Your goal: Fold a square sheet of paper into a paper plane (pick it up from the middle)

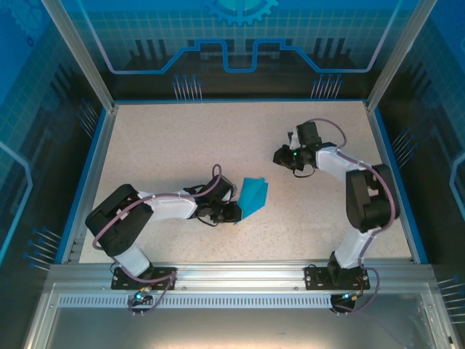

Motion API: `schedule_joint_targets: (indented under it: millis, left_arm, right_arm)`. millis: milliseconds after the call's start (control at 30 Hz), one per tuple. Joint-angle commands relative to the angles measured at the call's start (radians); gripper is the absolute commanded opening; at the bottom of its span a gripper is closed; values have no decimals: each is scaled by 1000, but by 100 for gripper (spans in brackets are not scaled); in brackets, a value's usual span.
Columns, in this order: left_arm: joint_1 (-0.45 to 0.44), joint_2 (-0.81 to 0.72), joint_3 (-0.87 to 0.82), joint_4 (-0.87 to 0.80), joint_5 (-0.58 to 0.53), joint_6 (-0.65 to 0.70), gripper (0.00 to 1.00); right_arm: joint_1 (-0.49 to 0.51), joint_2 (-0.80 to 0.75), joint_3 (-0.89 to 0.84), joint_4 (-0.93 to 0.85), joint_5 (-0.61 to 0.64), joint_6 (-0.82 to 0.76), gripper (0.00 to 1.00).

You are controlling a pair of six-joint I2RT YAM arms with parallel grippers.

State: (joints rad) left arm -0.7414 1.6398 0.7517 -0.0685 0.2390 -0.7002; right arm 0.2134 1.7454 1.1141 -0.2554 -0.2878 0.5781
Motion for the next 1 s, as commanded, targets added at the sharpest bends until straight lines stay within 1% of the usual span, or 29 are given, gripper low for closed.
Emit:
schedule_joint_targets:
  millis: [0,100,133,200,267,367,500,667,767,967]
  left_arm:
    - [3,-82,41,-70,-20,-1,29]
    - [16,-138,50,-54,-48,-22,41]
    - [24,-154,45,-47,-60,-33,47]
    - [48,-177,32,-32,-80,-53,55]
    - [72,-183,22,-31,-84,-75,59]
    - [97,-177,8,-28,-77,-87,65]
    - [122,-173,-11,-18,-72,-101,74]
    - [149,-182,-37,-3,-63,-108,84]
    - [176,-184,-41,-9,-39,-108,87]
    - [197,-194,-61,11,-4,-96,92]
  right_arm:
    - [42,-111,-72,-36,14,-13,33]
    - [85,-195,-151,-24,14,12,46]
    - [98,-221,-181,-12,7,23,50]
    - [122,-261,-228,18,-3,57,56]
    - [147,-288,-293,54,-21,88,61]
    - [192,-292,-330,79,-21,118,63]
    - [245,-254,-347,127,-34,147,63]
    - [299,-174,-323,174,-41,175,58]
    - [317,-136,-314,215,-49,189,54]
    - [331,-57,-291,266,-65,211,45]
